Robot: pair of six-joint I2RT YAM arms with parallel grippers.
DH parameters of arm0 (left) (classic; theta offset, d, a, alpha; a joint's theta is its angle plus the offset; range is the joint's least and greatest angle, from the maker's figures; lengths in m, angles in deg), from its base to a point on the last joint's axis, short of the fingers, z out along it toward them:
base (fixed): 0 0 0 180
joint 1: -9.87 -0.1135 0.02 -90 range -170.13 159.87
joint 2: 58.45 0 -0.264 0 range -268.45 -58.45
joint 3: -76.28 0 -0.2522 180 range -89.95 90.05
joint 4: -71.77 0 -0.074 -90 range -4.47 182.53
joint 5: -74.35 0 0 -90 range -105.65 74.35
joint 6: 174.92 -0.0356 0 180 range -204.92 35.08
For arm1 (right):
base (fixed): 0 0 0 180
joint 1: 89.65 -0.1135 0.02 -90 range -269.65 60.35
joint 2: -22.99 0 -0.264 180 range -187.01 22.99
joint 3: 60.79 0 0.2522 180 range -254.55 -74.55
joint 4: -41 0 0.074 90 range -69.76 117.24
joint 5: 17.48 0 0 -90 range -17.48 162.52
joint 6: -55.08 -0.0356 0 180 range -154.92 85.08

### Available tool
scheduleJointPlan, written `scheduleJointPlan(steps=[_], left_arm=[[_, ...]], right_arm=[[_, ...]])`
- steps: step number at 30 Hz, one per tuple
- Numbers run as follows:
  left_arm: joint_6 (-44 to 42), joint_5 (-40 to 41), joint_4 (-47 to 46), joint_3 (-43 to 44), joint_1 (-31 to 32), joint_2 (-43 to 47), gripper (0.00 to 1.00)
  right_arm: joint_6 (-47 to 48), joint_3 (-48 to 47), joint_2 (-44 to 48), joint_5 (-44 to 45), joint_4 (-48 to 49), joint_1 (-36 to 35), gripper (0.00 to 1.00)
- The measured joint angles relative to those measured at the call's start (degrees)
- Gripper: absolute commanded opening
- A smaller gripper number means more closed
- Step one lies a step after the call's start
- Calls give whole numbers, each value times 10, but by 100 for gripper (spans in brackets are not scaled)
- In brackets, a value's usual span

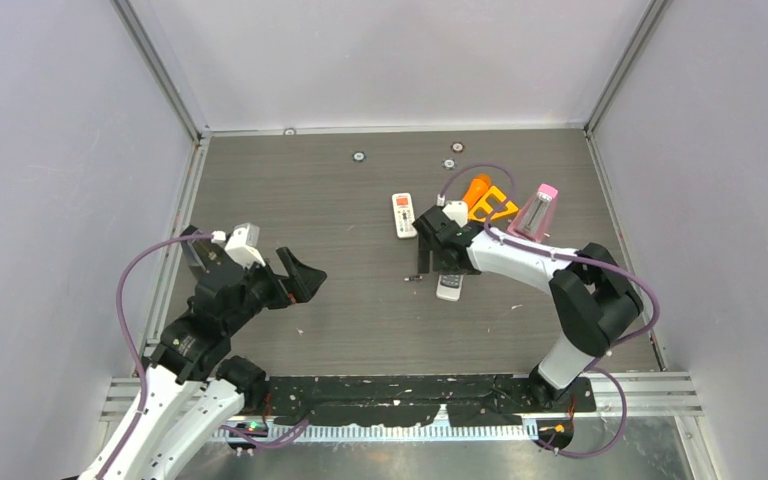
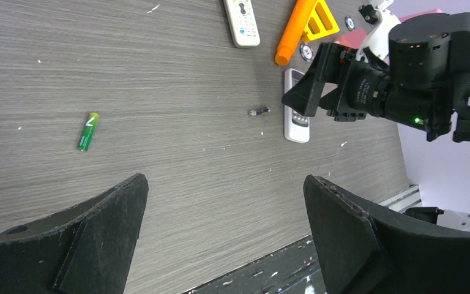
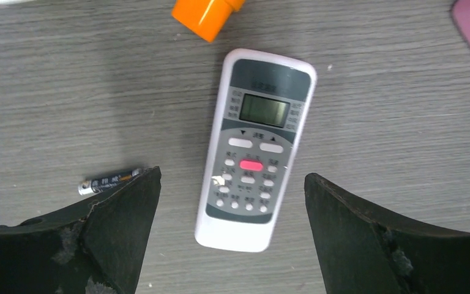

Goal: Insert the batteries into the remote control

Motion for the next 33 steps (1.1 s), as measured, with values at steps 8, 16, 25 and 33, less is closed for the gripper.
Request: scheduleJointPlan(steps=[8, 16, 25, 33], left_arm=[[3, 0, 0, -2, 0, 0, 100], [4, 0, 0, -2, 0, -10, 100], [5, 0, 0, -2, 0, -18, 100], [2, -36, -30, -3, 0, -24, 100]], right_arm=[[-49, 24, -26, -6, 35, 3, 83], [-89, 50, -25, -4, 59, 7, 75], [-96, 62, -22, -2, 83, 9, 47], [-47, 94, 15, -43, 117, 12, 34]])
